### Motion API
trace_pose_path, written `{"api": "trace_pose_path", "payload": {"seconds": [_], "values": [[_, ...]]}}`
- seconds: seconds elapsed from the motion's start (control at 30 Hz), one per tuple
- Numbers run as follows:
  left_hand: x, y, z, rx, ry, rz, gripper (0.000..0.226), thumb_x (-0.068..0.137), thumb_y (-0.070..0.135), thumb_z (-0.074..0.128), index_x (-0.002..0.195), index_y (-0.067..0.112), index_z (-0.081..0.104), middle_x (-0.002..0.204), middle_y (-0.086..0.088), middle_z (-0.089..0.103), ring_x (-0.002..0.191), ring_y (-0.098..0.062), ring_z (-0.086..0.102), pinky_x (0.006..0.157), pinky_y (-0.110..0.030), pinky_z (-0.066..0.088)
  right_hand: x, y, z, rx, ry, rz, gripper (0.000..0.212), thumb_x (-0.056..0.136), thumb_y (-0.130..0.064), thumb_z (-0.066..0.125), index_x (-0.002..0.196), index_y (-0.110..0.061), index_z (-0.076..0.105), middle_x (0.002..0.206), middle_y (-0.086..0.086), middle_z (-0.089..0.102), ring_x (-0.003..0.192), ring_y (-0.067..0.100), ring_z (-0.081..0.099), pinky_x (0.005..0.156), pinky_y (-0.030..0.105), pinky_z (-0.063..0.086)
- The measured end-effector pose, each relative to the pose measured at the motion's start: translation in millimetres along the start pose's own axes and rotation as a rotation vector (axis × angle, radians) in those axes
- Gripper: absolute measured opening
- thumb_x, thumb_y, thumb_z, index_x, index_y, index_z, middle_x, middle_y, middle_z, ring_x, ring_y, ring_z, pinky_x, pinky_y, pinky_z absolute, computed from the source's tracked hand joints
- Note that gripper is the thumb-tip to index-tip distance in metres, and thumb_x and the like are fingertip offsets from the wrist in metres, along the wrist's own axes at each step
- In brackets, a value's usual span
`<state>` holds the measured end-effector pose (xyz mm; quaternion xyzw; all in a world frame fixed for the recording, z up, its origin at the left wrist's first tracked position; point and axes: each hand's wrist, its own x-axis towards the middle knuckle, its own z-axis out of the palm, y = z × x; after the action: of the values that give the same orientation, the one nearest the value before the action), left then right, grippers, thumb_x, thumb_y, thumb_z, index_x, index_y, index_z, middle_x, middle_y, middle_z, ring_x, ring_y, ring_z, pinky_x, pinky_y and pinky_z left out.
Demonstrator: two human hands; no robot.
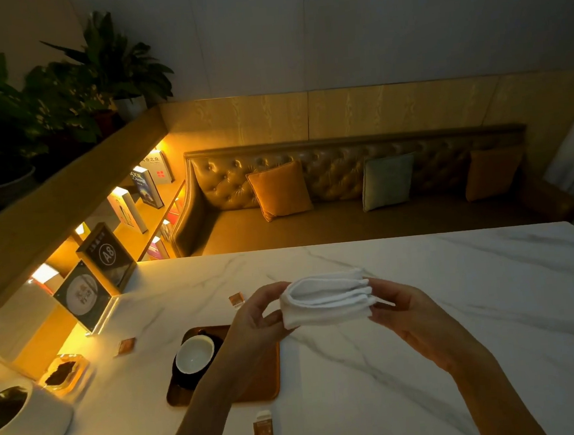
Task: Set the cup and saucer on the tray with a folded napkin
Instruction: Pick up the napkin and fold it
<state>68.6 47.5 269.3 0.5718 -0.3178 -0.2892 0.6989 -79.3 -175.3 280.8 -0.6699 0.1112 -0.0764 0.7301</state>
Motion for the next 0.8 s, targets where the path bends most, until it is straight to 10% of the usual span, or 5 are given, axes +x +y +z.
{"api": "trace_pose_path", "payload": {"seconds": [0.23, 0.4, 0.53, 0.8], "values": [[-14, -7, 2, 0.13, 0.039, -0.176, 0.038, 0.086, 0.031, 0.07, 0.12, 0.019, 0.057, 0.114, -0.001, 0.068, 0.103, -0.018, 0.069, 0.082, -0.036, 0.061, -1, 17, 23, -0.194, -0.007, 0.031, 0.051, 0.07, -0.043, 0.077, 0.118, -0.046, 0.057, 0.117, -0.014, 0.067, 0.106, 0.01, 0.065, 0.074, 0.022, 0.057], [-25, -15, -1, 0.111, 0.145, -0.257, 0.027, 0.093, 0.034, 0.056, 0.1, 0.008, 0.06, 0.092, -0.003, 0.059, 0.075, 0.003, 0.065, 0.058, -0.014, 0.053, 2, 36, 42, -0.066, 0.034, 0.116, 0.039, 0.073, -0.057, 0.071, 0.107, -0.039, 0.063, 0.106, -0.013, 0.069, 0.104, 0.011, 0.066, 0.074, 0.029, 0.059], [-33, -30, -9, 0.153, 0.248, -0.296, 0.023, 0.096, 0.034, 0.053, 0.101, 0.013, 0.064, 0.101, -0.011, 0.061, 0.092, -0.016, 0.064, 0.064, -0.018, 0.054, 5, 48, 65, 0.009, 0.126, 0.163, 0.04, 0.078, -0.052, 0.065, 0.111, -0.029, 0.064, 0.108, -0.002, 0.068, 0.097, 0.016, 0.068, 0.071, 0.028, 0.058], [-57, -61, -38, 0.212, 0.296, -0.366, 0.023, 0.095, 0.032, 0.048, 0.076, 0.031, 0.062, 0.079, 0.014, 0.058, 0.079, -0.004, 0.058, 0.063, -0.022, 0.049, 17, 78, 98, -0.114, 0.174, 0.199, 0.023, 0.084, -0.048, 0.058, 0.098, -0.031, 0.065, 0.105, -0.004, 0.064, 0.1, 0.016, 0.063, 0.071, 0.032, 0.06]]}}
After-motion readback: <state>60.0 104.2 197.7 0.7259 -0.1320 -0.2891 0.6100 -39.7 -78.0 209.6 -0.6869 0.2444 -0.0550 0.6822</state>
